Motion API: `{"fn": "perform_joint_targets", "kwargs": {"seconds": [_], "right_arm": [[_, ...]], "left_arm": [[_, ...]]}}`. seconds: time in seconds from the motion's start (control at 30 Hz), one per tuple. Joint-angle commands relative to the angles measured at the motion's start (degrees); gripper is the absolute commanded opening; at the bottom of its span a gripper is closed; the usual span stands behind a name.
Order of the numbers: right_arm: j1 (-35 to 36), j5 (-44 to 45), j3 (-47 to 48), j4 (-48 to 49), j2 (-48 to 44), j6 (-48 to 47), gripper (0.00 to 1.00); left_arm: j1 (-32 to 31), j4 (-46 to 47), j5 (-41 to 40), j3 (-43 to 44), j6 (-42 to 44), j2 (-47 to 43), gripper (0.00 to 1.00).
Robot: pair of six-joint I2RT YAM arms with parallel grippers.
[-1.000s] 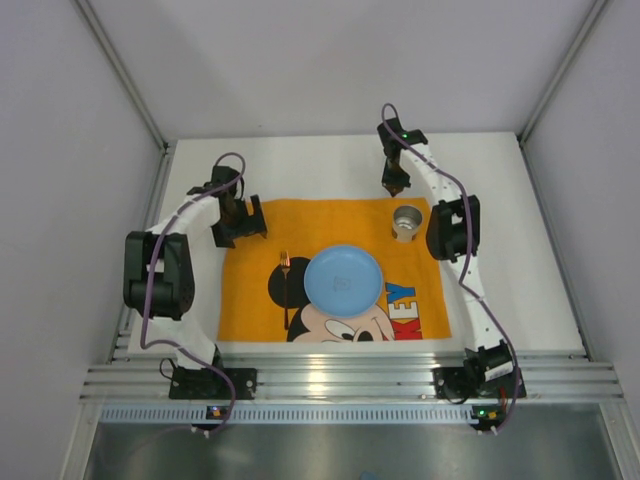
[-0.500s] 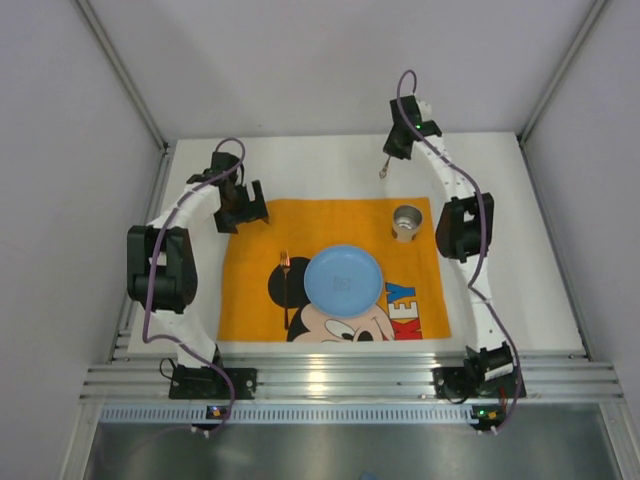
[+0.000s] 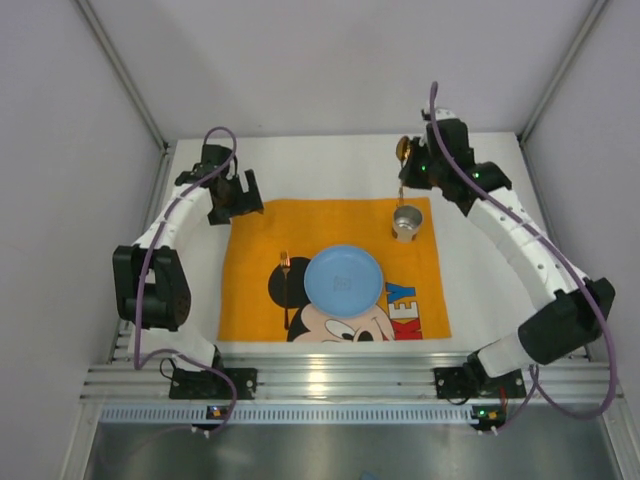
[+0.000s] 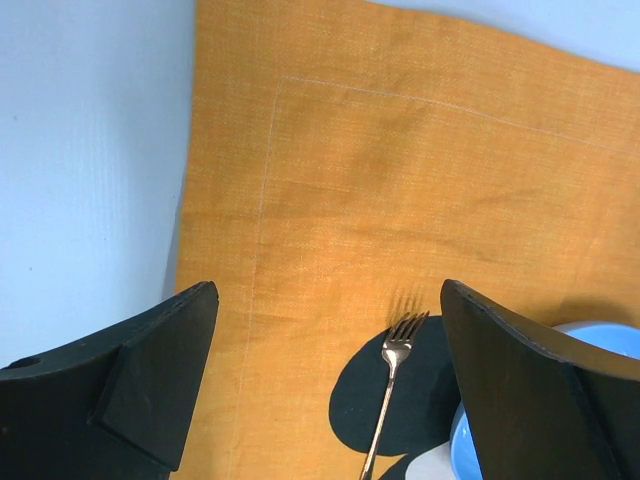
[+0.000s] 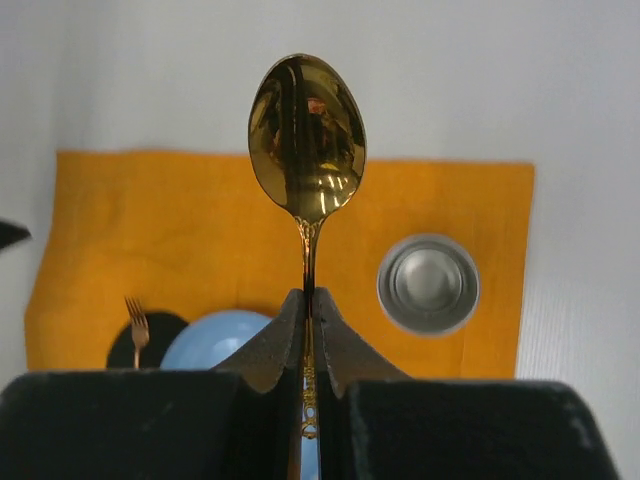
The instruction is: Set the dinner table for one person
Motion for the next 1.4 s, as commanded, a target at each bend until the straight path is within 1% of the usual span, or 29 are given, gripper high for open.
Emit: {"fn": "perform_joint_targets", "kwargs": {"seconds": [0.0, 0.03, 0.07, 0.1, 0.17, 0.23, 0.27, 0.37, 0.4, 0.53, 0.73, 0.9, 0.93, 1.0, 1.03, 1.07, 1.1, 1.13, 1.23, 1.27, 1.33, 1.37], "right_arm": [[2.68, -3.45, -17.60, 1.09, -8.56, -3.50, 0.00], [3.12, -3.97, -21.12, 1.62, -10.76, -3.06, 0.00], [3.21, -4.41, -27.50, 2.67, -12.95, -1.93, 0.00], [3.21, -4.51, -30.35, 3.11, -16.98, -1.30, 0.00], [3.21, -4.24, -36.84, 4.86, -21.30, -0.69, 0.00], [3.12, -4.07, -40.03, 6.01, -22.20, -1.30, 0.00], [3.12, -4.33, -42.75, 6.97, -21.68, -1.99, 0.00], [3.12, -5.38, -46.97, 10.66, -19.58, -2.18, 0.00], [3.21, -6.78, -47.77, 12.41, -19.05, -2.09, 0.00], [3.12, -6.62, -49.54, 14.45, -17.02, -1.92, 0.00], [2.95, -5.91, -51.21, 16.30, -13.07, 0.63, 0.00], [3.04, -7.58, -50.60, 16.92, -8.85, 1.87, 0.00], [3.04, -7.67, -50.51, 16.65, -8.76, 1.69, 0.11], [3.04, -7.23, -50.16, 15.52, -9.72, 1.52, 0.29], [3.04, -6.88, -49.98, 14.81, -10.33, 1.25, 0.54], [3.04, -5.92, -49.55, 14.02, -11.90, 1.34, 0.66], [3.04, -5.91, -49.28, 12.36, -12.70, 0.99, 0.92], [3.04, -4.43, -48.75, 11.39, -13.67, 0.38, 1.00], [3.04, -1.61, -46.03, 7.61, -18.59, -0.50, 1.00], [3.12, -0.56, -44.02, 6.73, -21.73, -0.77, 1.00], [3.04, 0.50, -41.73, 5.15, -25.00, -1.30, 1.00], [3.04, 2.16, -39.37, 5.05, -28.41, -1.39, 1.00]], "left_arm": [[-1.16, -1.32, -3.32, 1.14, -1.02, -3.38, 0.98], [-1.42, -1.32, -3.60, 0.78, -1.03, -3.74, 0.98], [-1.60, -1.32, -3.87, 0.78, -1.20, -3.65, 0.98], [-2.04, -1.32, -4.13, 0.95, -1.37, -3.74, 0.98], [-2.39, -1.67, -4.39, 1.92, -1.64, -3.21, 0.98], [-2.74, -2.29, -4.75, 3.23, -2.34, -2.86, 0.98], [-2.83, -2.29, -4.75, 3.59, -2.52, -2.51, 0.98], [-3.44, -2.37, -5.54, 5.08, -3.22, -1.29, 0.98], [-3.62, -2.72, -5.71, 6.22, -3.57, -1.02, 0.98], [-4.50, -3.60, -6.15, 7.90, -4.01, -0.14, 0.98], [-6.52, -4.22, -7.65, 6.15, -4.72, -0.92, 0.98], [-8.19, -4.84, -10.11, 4.13, -4.02, -2.51, 0.98], [-8.19, -4.92, -10.46, 3.86, -3.84, -2.77, 0.98], [-8.19, -4.75, -10.81, 2.98, -3.31, -3.74, 0.98], [-8.19, -4.31, -11.42, 2.80, -3.05, -4.17, 0.98], [-8.19, -4.05, -11.78, 2.45, -2.79, -4.96, 0.98], [-8.19, -3.70, -12.21, 2.10, -2.17, -5.40, 0.98], [-8.19, -3.17, -12.74, 2.01, -1.91, -5.67, 0.98], [-8.19, -2.29, -14.85, 2.36, -0.76, -6.46, 0.98], [-8.19, -1.59, -16.86, 2.45, -0.50, -6.72, 0.99], [-8.19, -0.45, -19.76, 2.54, 0.29, -7.25, 0.98], [-8.19, 0.69, -21.69, 2.45, 0.12, -7.52, 0.98]]}}
